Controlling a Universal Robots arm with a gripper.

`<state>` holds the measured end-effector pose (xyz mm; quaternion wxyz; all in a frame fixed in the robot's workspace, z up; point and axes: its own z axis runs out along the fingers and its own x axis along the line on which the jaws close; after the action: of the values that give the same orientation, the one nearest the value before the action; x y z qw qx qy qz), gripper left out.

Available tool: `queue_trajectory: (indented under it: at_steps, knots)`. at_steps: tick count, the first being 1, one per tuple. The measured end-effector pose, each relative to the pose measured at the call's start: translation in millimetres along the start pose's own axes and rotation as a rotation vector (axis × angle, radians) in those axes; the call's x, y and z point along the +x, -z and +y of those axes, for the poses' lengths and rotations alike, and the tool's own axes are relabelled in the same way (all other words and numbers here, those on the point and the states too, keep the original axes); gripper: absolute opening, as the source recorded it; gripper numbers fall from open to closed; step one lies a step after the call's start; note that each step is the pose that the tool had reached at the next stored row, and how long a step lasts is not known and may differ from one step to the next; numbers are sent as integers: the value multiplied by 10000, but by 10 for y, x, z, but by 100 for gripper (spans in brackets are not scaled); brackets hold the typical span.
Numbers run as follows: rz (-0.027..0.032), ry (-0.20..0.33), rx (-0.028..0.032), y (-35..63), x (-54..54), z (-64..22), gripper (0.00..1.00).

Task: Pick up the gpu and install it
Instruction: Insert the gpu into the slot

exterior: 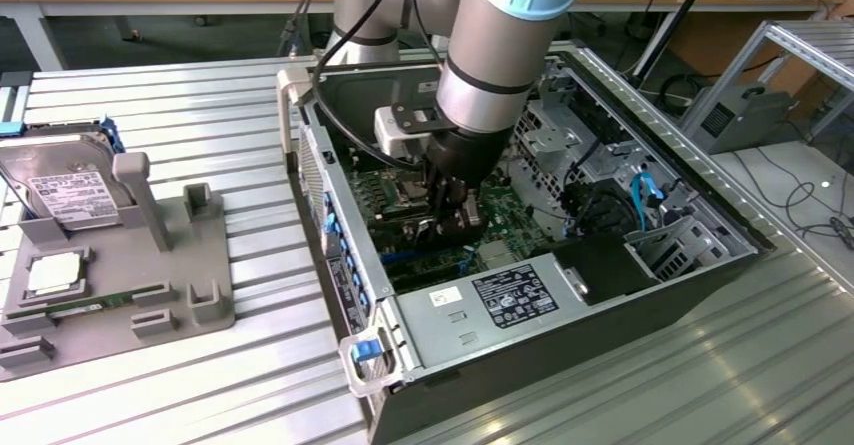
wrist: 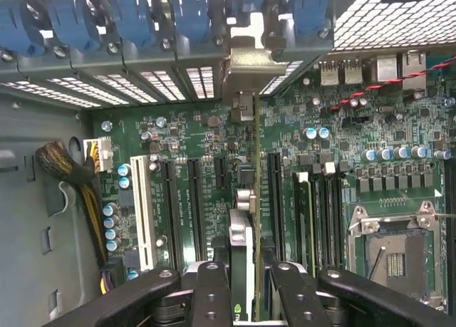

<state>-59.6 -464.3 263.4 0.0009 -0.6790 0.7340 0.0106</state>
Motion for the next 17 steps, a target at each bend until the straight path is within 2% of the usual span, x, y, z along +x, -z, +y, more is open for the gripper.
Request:
queue_trajectory:
  at_steps: [1, 2, 3, 4, 6, 9, 11, 13, 14, 15, 17]
  knots:
    - [2, 0, 0, 1, 0, 0, 27]
    - [-11, 1, 192, 1, 1, 5, 27]
    - [-16, 2, 229, -1, 1, 5, 27]
    - [-1, 3, 233, -1, 0, 5, 27]
    - [245, 25, 247, -1, 0, 6, 27]
    - [260, 36, 245, -1, 0, 6, 27]
    - [260, 444, 244, -1, -1, 5, 27]
    - [262, 476, 245, 0, -1, 5, 27]
    - [364, 475, 250, 38, -9, 7, 27]
    - [439, 476, 253, 53, -18, 7, 27]
    - [472, 476, 256, 52, -37, 9, 27]
